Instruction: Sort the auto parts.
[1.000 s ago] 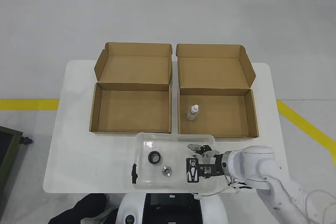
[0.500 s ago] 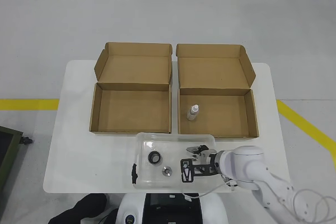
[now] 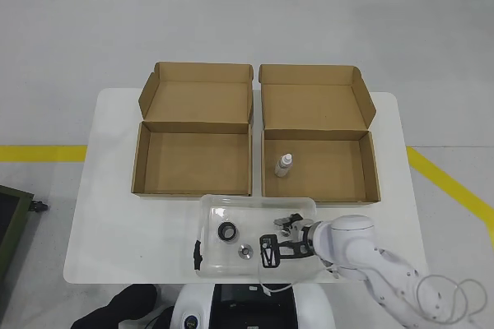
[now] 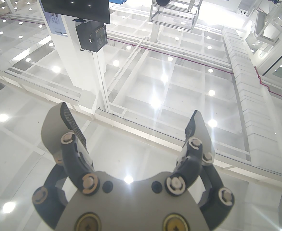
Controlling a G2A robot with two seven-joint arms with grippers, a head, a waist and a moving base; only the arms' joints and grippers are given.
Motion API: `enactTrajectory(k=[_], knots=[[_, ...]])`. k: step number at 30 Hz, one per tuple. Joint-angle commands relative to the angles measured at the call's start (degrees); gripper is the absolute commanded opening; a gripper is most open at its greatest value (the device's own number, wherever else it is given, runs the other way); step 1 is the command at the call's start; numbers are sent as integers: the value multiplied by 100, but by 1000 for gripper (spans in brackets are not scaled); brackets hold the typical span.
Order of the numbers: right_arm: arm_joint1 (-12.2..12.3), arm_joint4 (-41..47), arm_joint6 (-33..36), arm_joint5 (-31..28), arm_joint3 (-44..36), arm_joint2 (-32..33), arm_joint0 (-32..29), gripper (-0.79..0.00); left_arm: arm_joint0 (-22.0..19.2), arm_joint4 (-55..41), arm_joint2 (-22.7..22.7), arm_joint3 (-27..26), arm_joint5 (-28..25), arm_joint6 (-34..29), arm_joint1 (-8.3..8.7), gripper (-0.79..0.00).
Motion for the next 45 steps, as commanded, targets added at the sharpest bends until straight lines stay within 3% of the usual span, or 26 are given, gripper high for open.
enactTrajectory(k=[1,7,13,15,27,45], knots=[[22,6,48,48,20,-84,57,-409,0,0,0,0,0,0,0,0],[105,150,198,198,77,-314,249,-474,0,0,0,0,0,0,0,0],[197,400,315,315,74,-483,452,-677,0,0,0,0,0,0,0,0],[225,511,348,348,55,-522,523,-785,0,0,0,0,0,0,0,0],[324,1618,192,456,-470,-426,694,-785,0,0,0,0,0,0,0,0],[409,1686,-3359,1325,-1174,987,28,-785,0,0,0,0,0,0,0,0]])
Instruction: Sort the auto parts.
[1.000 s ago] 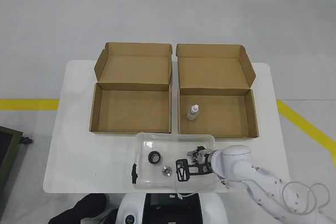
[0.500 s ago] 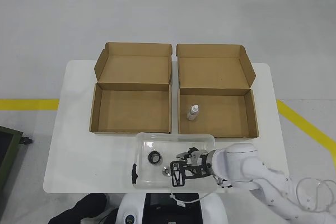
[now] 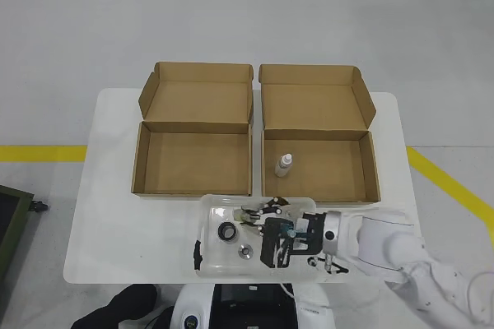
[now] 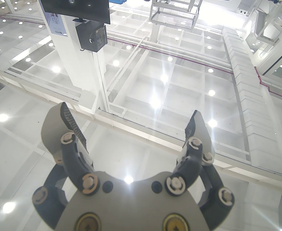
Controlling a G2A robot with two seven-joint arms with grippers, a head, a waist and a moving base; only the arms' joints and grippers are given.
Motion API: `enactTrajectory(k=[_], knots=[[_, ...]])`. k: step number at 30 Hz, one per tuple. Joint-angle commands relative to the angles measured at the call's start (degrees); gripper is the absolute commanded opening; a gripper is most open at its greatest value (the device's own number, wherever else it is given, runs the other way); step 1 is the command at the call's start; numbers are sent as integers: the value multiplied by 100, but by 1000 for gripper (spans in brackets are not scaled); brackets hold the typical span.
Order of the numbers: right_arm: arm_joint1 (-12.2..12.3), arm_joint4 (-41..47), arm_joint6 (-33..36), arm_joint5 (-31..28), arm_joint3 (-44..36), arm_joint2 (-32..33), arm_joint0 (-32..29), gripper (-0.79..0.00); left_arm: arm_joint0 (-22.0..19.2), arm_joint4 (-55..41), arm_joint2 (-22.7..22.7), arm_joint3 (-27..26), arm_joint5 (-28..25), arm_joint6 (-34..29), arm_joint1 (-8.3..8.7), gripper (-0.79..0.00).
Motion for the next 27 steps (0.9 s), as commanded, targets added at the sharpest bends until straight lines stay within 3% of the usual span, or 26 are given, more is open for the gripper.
enactTrajectory(k=[1,13,27], knots=[[-3,45,-375,87,-32,152,-33,-785,0,0,0,0,0,0,0,0],[-58,-6,-2109,350,195,845,127,-785,0,0,0,0,0,0,0,0],[-192,21,-2909,587,107,1139,986,-785,0,0,0,0,0,0,0,0]])
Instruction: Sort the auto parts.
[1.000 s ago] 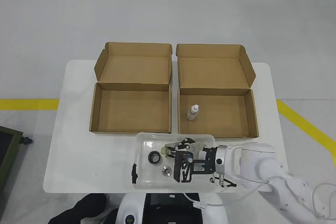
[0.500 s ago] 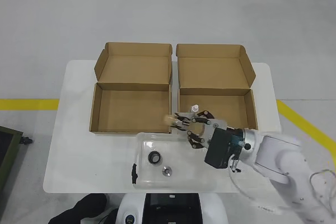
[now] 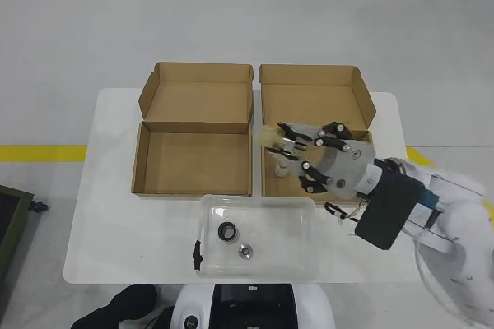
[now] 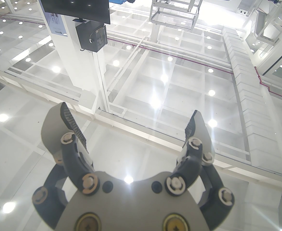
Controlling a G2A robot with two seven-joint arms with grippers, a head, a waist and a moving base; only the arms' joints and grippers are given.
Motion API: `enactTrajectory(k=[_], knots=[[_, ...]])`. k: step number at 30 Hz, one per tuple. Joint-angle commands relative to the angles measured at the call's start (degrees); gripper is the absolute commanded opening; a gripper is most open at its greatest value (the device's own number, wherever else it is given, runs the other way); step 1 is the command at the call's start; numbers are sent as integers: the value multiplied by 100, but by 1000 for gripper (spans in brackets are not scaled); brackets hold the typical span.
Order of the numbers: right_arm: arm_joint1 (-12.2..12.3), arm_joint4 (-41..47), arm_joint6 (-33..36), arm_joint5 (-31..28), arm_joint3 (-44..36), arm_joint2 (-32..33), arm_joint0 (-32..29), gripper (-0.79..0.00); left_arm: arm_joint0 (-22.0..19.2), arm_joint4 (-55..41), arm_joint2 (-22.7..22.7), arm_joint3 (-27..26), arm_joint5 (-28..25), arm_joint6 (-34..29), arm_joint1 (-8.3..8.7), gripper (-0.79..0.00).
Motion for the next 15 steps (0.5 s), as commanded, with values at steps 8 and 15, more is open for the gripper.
enactTrajectory(k=[8,15], knots=[[-87,-322,-679,474,-34,83,167,-785,0,0,0,0,0,0,0,0],[-130,-413,-923,462,-62,115,213,-785,0,0,0,0,0,0,0,0]])
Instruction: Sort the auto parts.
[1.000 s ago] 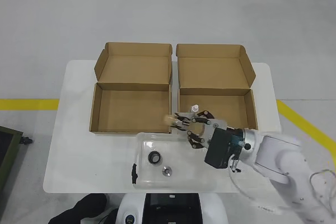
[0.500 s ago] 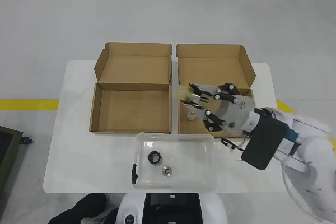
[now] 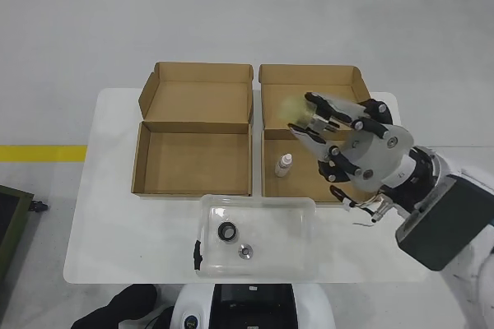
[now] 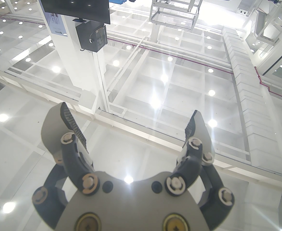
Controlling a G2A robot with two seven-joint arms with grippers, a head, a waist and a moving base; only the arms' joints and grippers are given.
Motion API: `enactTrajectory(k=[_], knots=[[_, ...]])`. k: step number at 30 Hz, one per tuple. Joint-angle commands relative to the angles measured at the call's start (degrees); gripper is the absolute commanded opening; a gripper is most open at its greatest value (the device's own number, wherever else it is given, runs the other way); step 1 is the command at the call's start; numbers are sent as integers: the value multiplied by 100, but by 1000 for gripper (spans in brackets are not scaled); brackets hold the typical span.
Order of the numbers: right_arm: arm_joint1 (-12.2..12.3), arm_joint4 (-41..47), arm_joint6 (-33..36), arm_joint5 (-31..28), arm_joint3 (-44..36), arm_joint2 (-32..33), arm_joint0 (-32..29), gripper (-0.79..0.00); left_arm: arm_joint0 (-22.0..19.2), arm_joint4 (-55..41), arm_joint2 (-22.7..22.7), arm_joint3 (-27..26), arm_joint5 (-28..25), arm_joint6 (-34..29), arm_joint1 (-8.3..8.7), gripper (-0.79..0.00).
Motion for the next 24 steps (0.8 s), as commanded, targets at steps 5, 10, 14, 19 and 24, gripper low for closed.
enactTrajectory(k=[5,10,14,19,24], knots=[[-26,-78,-62,-108,51,-11,-3,-785,0,0,0,0,0,0,0,0],[-35,-115,138,-338,173,-48,-37,-785,0,0,0,0,0,0,0,0],[-32,-115,394,-631,382,-96,-98,-785,0,0,0,0,0,0,0,0],[-23,-101,651,-1030,682,-157,-214,-785,0,0,0,0,0,0,0,0],[-8,-117,845,-1257,884,-122,-361,-785,0,0,0,0,0,0,0,0]])
